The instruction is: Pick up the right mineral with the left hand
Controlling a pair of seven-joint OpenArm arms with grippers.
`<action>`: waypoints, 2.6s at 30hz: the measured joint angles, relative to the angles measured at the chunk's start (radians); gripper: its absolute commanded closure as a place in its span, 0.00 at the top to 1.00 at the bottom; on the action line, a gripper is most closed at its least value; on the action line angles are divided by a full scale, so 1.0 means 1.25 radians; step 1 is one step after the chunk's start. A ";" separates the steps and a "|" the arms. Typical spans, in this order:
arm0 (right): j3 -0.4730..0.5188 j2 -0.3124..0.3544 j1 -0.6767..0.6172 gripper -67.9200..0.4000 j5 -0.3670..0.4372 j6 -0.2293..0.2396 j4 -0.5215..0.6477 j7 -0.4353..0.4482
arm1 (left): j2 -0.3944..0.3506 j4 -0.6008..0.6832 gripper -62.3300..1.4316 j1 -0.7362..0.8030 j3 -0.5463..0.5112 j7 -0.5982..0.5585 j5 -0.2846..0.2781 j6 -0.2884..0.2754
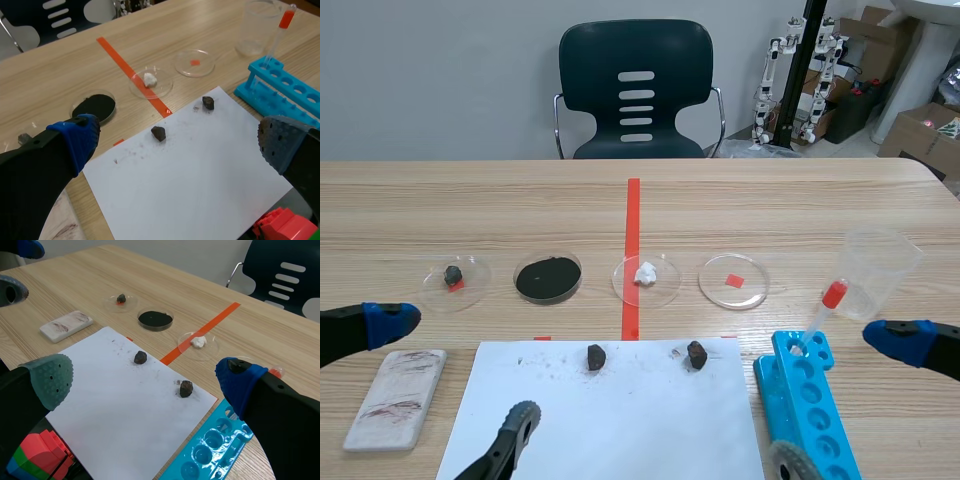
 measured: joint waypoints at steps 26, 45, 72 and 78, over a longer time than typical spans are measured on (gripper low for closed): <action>0.000 0.000 0.000 0.87 0.000 0.000 0.000 0.000 | 0.042 -0.233 1.00 -0.514 0.354 0.384 -0.078 0.164; 0.000 0.000 0.000 0.87 0.000 0.000 0.000 0.000 | 0.179 -0.468 1.00 -0.759 0.502 0.381 -0.106 0.170; 0.000 0.000 0.000 0.87 0.000 0.000 0.000 0.000 | 0.355 -0.803 1.00 -0.909 0.578 0.347 -0.106 0.169; 0.000 0.000 0.000 0.87 0.000 0.000 0.000 0.000 | 0.373 -0.858 1.00 -0.937 0.578 0.352 -0.106 0.170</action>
